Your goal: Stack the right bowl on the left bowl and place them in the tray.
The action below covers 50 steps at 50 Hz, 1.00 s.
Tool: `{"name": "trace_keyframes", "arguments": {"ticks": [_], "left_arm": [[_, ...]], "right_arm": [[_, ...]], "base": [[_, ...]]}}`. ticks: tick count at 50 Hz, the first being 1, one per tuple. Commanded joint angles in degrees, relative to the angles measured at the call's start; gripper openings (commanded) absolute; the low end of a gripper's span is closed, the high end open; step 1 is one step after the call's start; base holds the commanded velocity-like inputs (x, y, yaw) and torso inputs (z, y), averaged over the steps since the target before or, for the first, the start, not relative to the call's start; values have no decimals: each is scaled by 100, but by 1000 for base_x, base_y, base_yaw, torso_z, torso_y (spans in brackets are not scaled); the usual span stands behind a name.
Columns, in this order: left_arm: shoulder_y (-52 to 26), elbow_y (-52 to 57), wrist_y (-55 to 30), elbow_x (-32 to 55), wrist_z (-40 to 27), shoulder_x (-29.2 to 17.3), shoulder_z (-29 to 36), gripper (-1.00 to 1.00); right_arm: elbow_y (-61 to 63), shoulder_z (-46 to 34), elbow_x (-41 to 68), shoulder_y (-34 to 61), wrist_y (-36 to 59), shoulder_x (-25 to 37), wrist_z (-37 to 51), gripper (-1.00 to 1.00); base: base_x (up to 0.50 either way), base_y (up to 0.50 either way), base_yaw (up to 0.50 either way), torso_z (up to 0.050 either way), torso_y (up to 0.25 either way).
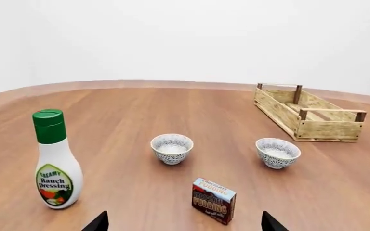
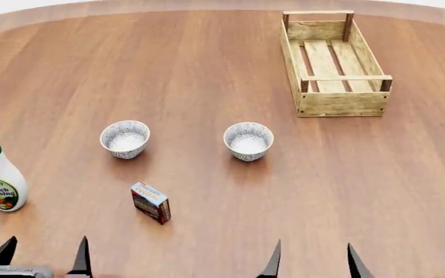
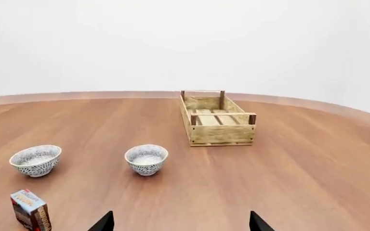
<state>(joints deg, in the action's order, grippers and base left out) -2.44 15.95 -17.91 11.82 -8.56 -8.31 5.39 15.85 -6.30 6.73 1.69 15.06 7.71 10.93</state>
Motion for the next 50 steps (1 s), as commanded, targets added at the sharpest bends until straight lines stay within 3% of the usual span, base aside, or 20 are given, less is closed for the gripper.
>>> {"name": "trace_keyframes", "arguments": {"ticks": [1, 8, 18, 29, 50], "left_arm": [[-564, 1478, -1756, 490, -290, -273, -189, 100], [-1299, 2104, -2942, 840, -536, -369, -383, 100], [-2081, 2456, -3742, 1099, -709, -420, -492, 100], [-2231, 2591, -3842, 1175, -770, -443, -499, 100], [-2129, 2553, -3691, 1229, -785, -490, -504, 100]], "right_arm": [[1548, 214, 385, 491, 1696, 244, 167, 100], [2256, 223, 432, 1062, 2631, 386, 301, 100], [2699, 291, 537, 2034, 3610, 442, 468, 100], [2811, 342, 667, 2192, 3722, 470, 432, 100], [2834, 171, 748, 2188, 3736, 581, 394, 100]], "base": [[0, 0, 0, 0, 0], [0, 0, 0, 0, 0], [0, 0, 0, 0, 0], [31, 0, 0, 0, 0], [498, 0, 0, 0, 0]]}}
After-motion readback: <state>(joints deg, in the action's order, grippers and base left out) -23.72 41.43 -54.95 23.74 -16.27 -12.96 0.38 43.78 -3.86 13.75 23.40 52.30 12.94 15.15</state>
